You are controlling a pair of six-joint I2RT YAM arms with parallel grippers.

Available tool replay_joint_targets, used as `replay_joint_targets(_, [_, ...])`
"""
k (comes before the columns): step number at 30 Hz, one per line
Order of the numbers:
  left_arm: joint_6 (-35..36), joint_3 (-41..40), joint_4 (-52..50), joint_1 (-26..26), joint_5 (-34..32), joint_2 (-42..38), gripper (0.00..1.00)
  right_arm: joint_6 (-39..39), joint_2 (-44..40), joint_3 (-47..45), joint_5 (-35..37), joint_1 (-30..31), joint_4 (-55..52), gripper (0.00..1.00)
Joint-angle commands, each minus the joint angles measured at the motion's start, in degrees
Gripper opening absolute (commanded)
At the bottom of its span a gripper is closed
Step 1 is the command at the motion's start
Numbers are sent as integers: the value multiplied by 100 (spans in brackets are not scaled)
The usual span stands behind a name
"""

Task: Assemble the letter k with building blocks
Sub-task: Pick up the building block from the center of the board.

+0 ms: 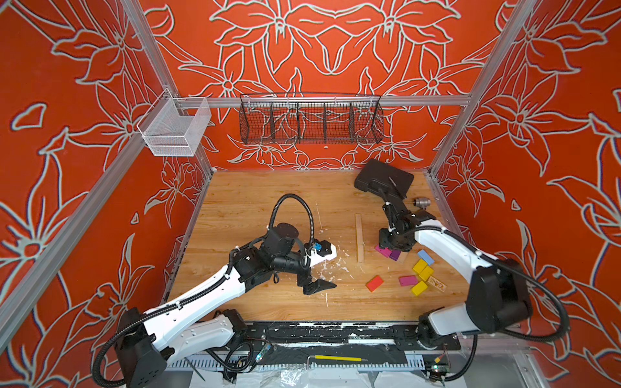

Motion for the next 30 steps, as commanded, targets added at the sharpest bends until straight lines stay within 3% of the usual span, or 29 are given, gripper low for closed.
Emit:
replay_joint_targets(1, [254,12,-105,-35,-65,-61,97,-823,407,277,-159,-25,-355,61])
replay_joint_targets(4, [246,26,-119,-34,-77,-37,97,-1129,705,432,-147,-29,-348,66])
replay_joint_targets(21, [218,63,-181,-43,-173,61,97,-1377,1425,539,-272,-96,-84,66])
replay_joint_targets(30, [215,74,-198,-46,-217,80,97,-1272,1497,475,-468,-115,-18,57])
